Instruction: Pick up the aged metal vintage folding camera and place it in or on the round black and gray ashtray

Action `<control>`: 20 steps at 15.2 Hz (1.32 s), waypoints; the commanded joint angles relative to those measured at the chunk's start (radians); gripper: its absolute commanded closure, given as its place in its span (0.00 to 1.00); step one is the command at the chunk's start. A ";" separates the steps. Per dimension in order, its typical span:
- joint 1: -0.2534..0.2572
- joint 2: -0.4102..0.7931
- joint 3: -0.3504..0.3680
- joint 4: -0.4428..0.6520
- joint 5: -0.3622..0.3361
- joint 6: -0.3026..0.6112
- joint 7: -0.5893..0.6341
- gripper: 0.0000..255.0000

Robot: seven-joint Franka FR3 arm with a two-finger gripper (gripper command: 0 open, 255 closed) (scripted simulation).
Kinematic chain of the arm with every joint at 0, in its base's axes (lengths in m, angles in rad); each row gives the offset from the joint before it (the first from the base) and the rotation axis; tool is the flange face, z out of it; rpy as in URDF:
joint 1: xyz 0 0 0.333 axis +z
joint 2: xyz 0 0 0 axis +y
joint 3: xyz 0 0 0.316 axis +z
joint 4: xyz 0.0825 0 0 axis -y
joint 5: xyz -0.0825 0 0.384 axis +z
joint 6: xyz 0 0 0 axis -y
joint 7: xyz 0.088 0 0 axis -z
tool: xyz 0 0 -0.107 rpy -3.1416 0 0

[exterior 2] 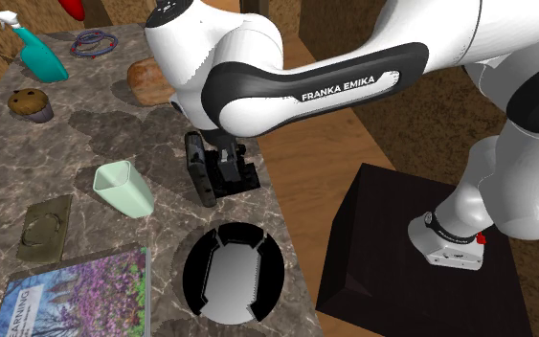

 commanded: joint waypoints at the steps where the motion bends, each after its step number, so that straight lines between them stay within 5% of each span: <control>1: -0.002 -0.004 -0.001 -0.025 0.000 0.022 0.000 0.00; 8: -0.002 -0.003 -0.001 -0.024 0.000 0.021 0.000 0.00; 9: -0.002 -0.003 -0.001 -0.024 0.000 0.021 0.000 1.00; 20: -0.001 -0.004 0.000 0.002 0.001 -0.005 -0.002 1.00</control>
